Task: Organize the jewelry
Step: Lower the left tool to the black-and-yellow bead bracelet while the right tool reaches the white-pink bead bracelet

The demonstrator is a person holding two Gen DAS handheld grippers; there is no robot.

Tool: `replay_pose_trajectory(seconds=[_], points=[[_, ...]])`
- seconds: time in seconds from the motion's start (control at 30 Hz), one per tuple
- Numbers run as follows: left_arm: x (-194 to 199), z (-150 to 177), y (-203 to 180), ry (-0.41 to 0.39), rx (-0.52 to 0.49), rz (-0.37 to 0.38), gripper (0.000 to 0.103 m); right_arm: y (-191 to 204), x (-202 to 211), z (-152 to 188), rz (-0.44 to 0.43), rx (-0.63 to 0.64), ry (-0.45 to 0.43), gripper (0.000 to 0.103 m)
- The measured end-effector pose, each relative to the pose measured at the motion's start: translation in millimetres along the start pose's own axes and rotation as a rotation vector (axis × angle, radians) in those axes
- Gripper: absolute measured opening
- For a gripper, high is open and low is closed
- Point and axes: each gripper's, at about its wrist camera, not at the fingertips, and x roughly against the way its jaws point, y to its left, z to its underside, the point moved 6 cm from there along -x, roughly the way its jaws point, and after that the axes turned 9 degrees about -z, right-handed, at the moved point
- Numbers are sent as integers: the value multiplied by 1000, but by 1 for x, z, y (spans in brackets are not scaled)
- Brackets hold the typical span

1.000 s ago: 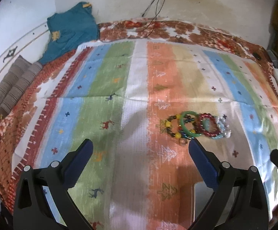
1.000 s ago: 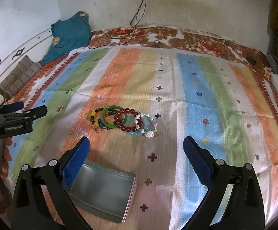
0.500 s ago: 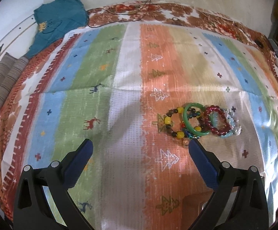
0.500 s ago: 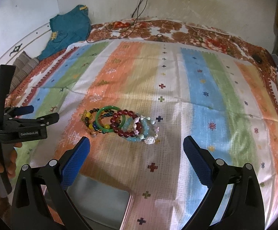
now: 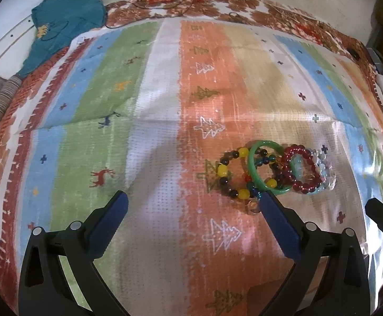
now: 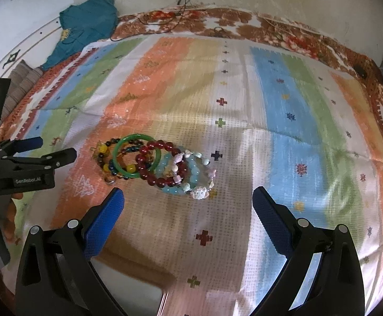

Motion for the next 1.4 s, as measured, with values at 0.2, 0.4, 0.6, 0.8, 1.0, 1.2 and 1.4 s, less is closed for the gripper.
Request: replay_pose_trajectory(seconds=[0.2, 0.4, 0.6, 0.8, 1.0, 1.2, 1.4], points=[[-14, -2, -5, 24, -12, 8, 97, -7, -12, -3, -8, -25, 18, 99], [-26, -5, -4, 45, 6, 28, 97, -5, -21, -7, -20, -25, 33, 99], [-37, -5, -1, 68, 15, 29, 97, -5, -32, -8, -19, -24, 53, 99], [-45, -7, -2, 81, 19, 42, 97, -5, -41, -10, -17, -26, 74, 99], [-53, -9, -5, 93, 23, 56, 94, -6, -50, -14, -14, -38, 92, 98], [-62, -9, -9, 101, 4, 43, 91, -5, -59, -16, -11, -42, 116, 83], [-69, -10, -10, 96, -24, 20, 88, -8, -73, -16, 2, -41, 147, 70]])
